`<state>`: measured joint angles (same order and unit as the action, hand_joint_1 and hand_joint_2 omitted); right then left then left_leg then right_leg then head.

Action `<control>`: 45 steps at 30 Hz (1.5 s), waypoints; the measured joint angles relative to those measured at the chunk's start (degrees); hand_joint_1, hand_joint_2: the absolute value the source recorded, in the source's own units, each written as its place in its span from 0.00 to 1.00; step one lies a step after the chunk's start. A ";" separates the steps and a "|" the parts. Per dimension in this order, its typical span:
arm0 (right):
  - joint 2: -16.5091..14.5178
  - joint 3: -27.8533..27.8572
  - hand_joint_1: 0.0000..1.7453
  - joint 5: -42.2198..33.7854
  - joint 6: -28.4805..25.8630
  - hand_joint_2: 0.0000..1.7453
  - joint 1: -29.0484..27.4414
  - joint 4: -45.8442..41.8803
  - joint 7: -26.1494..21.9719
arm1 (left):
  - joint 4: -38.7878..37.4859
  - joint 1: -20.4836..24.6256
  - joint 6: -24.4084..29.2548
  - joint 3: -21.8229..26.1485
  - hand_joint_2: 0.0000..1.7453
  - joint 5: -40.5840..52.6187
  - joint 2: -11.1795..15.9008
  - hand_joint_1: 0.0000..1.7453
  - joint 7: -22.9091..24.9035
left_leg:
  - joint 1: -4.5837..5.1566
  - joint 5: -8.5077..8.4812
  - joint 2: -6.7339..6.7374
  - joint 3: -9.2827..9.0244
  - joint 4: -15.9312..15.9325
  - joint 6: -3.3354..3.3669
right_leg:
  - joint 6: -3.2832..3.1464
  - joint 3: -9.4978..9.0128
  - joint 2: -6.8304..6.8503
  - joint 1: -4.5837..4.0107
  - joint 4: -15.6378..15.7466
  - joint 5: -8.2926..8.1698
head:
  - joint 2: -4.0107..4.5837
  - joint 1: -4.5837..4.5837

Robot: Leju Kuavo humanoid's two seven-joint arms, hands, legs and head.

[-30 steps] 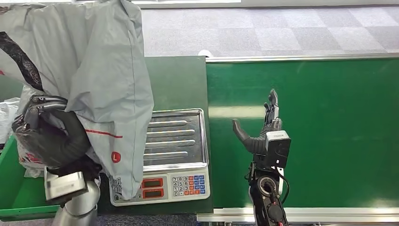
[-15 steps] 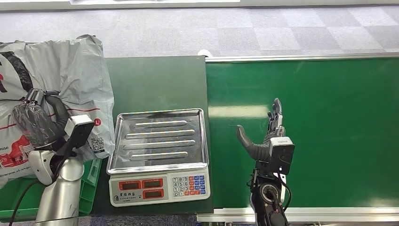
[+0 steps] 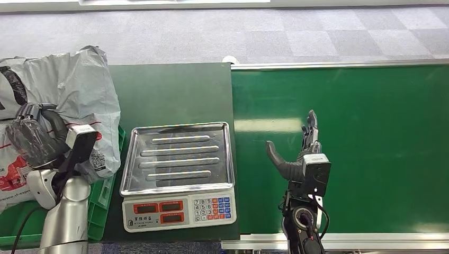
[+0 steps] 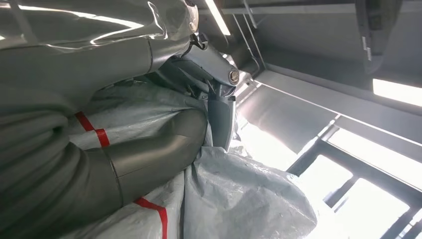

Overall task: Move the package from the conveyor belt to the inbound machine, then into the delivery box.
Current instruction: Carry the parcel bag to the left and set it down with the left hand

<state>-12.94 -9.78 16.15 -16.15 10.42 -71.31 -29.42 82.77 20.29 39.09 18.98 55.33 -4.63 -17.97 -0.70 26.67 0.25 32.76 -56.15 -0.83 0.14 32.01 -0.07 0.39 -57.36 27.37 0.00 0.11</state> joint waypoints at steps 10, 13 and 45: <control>0.12 -0.39 0.00 -0.20 -0.31 1.00 0.06 -0.01 0.09 | -4.69 2.50 0.01 4.17 1.00 -6.60 0.31 0.60 -0.38 | 0.00 0.00 -0.02 0.00 0.00 0.00 | 0.00 -0.01 0.01 0.00 0.00 0.00 | 0.00 -0.01; 0.14 -0.44 0.00 -0.27 -0.31 1.00 0.07 -0.01 0.09 | -6.06 2.82 0.01 4.91 1.00 -6.66 0.55 0.55 -0.59 | 0.00 0.00 -0.02 0.00 0.00 0.00 | 0.00 -0.01 0.02 0.00 0.00 0.00 | 0.00 0.00; 0.52 -0.82 0.00 -2.05 -1.13 1.00 0.35 1.10 -0.57 | 8.08 -0.98 -0.01 1.20 1.00 -34.06 -2.28 0.00 -21.80 | 0.00 0.00 -0.03 0.01 0.00 0.00 | 0.00 -0.01 0.02 0.01 0.00 0.00 | 0.00 0.01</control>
<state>-12.42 -10.60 14.10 -17.28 10.78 -70.22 -29.99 90.84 19.31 39.08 20.18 21.27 -6.91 -39.77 -0.70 26.67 0.22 32.77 -56.15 -0.83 0.14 32.00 -0.05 0.40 -57.36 27.37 0.00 0.12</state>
